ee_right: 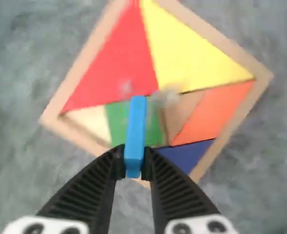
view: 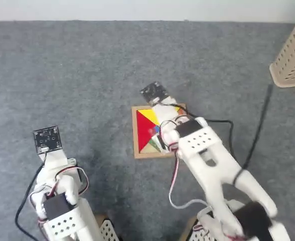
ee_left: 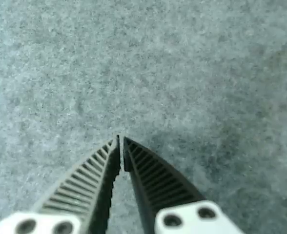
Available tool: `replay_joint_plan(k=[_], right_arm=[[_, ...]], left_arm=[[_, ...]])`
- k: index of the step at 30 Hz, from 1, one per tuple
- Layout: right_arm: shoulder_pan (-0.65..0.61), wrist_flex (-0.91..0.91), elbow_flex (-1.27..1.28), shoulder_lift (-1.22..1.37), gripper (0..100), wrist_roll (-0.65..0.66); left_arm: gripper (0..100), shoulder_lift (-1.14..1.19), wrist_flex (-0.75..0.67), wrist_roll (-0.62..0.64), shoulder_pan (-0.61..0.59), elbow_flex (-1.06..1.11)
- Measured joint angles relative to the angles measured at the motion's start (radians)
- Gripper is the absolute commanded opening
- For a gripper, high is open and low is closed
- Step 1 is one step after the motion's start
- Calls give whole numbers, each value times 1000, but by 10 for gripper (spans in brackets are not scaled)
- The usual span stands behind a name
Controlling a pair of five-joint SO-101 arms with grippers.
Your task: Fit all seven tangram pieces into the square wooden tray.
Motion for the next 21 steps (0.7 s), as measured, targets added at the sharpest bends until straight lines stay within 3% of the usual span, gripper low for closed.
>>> replay_joint_plan(k=[3,8,21], right_arm=[[-69,54,0,-49,7,129],[-166,58,0,-38,7,184],[-183,57,-210,356,7,264]], left_arm=[[13,0,0,0,0,0],[13,0,0,0,0,0],[13,0,0,0,0,0]])
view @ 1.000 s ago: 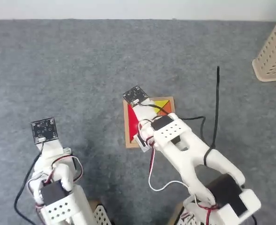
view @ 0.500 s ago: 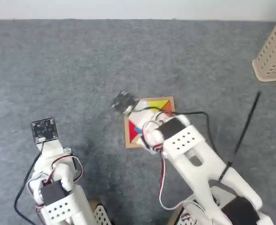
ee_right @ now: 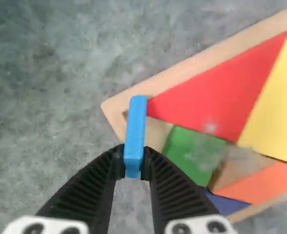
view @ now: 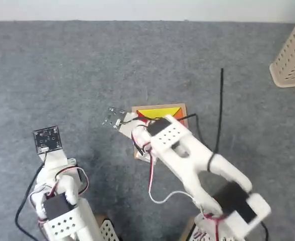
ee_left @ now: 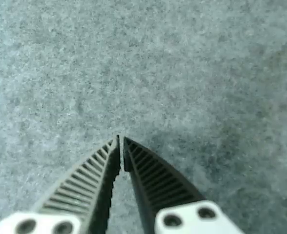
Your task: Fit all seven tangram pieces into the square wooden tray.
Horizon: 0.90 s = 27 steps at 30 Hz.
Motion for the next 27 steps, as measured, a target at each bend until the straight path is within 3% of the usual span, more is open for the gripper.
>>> replay_joint_plan(k=[10,17,27], right_arm=[[2,0,-34,71,20,11],[23,28,-83,71,151,14],[58,40,-104,71,151,14]], left_arm=[[13,0,0,0,2,0],[13,0,0,0,2,0],[13,0,0,0,2,0]])
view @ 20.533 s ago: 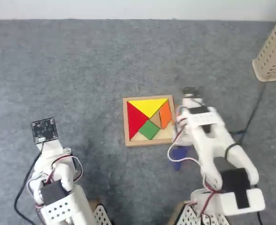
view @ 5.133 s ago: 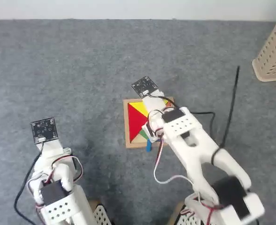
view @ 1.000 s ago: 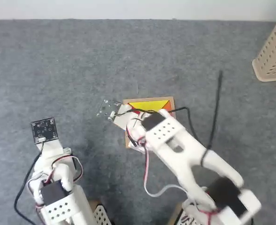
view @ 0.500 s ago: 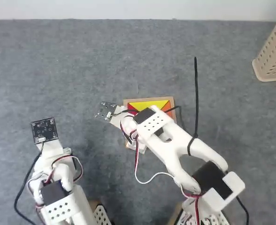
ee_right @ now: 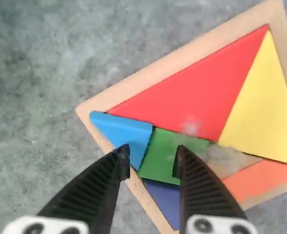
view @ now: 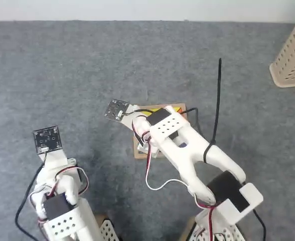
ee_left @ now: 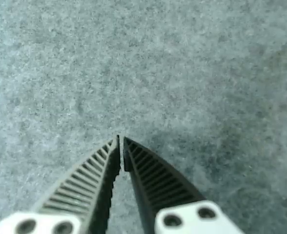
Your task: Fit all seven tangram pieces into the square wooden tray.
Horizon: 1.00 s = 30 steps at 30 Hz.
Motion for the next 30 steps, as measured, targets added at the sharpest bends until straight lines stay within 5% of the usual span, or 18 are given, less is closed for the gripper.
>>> replay_joint_plan(k=[11,21,30], right_arm=[[91,-5,-72,2,77,-130],[152,-104,-12,-46,186,-186],[157,-152,-12,29,188,-187]], left_arm=[[13,0,0,0,0,0],[13,0,0,0,0,0],[13,0,0,0,0,0]])
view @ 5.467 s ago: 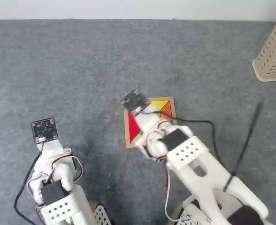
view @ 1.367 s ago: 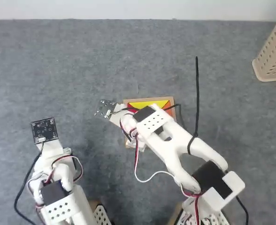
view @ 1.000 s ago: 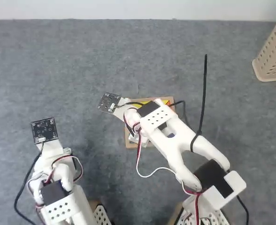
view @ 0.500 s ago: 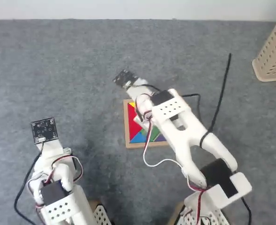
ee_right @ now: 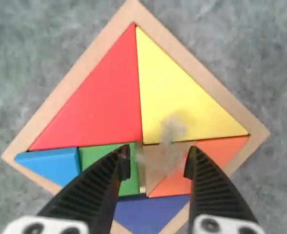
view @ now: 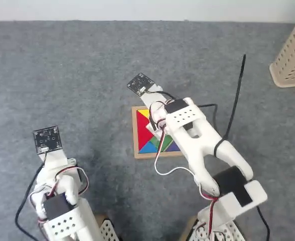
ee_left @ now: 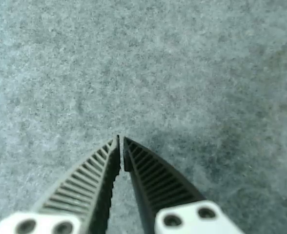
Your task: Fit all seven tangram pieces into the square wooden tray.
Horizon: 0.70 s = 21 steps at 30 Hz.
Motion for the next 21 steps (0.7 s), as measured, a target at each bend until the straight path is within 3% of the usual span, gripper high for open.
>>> replay_joint_plan(k=[2,7,16,21], right_arm=[[6,-11,0,28,179,0],[15,-14,0,40,0,-9],[14,-15,118,-146,7,-80],[-81,-74,269,-338,6,-81]], left_arm=[[13,0,0,0,0,0],[13,0,0,0,0,0],[13,0,0,0,0,0],[13,0,0,0,0,0]])
